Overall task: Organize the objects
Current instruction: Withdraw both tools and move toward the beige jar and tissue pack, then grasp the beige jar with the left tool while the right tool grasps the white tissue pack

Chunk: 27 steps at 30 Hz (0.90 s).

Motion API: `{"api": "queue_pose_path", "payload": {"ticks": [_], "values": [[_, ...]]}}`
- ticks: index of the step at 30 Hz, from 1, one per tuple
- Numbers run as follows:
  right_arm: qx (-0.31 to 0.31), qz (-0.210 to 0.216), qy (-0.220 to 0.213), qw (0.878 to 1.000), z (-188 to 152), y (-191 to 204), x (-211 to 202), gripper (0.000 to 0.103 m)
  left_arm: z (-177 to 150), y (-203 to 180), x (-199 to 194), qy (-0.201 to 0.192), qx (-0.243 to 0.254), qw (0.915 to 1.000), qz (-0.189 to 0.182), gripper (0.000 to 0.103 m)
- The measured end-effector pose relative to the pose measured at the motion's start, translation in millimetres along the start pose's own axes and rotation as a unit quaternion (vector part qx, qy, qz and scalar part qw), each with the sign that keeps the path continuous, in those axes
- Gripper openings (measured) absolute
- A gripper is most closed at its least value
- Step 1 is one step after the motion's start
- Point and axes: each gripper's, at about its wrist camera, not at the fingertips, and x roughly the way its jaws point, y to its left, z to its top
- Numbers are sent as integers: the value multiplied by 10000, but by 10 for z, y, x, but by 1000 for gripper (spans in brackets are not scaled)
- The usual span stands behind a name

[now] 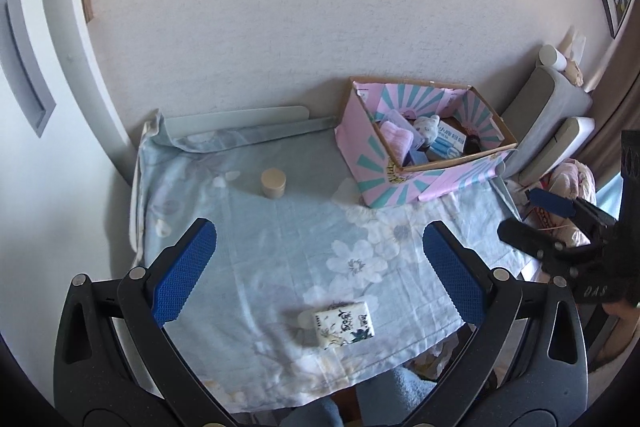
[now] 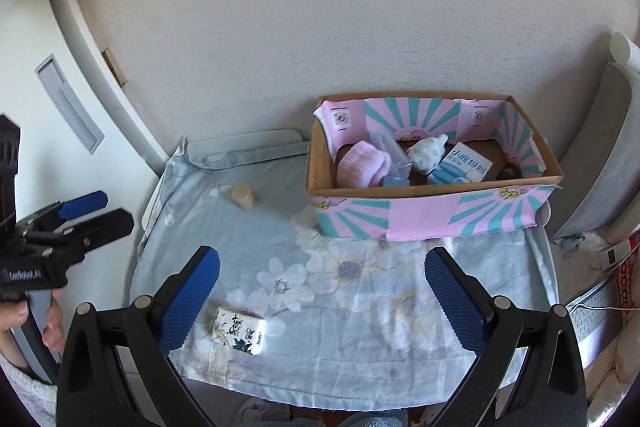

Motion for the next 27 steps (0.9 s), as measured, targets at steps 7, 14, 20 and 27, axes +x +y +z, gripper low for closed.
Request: {"api": "queue_pose_path", "payload": {"ticks": [7, 14, 20, 27], "values": [[-335, 170, 190, 9991, -332, 296, 289, 102, -24, 175, 316, 289, 70, 9995, -48, 103], [-410, 514, 473, 9967, -781, 538, 753, 102, -107, 287, 916, 519, 312, 9982, 3, 103], [-360, 340, 366, 9981, -1210, 781, 1044, 102, -102, 388, 1430, 202, 509, 9985, -58, 101], [-663, 48, 42, 9978, -1458, 1005, 1292, 102, -47, 524, 2004, 221, 599, 9979, -149, 76]]}}
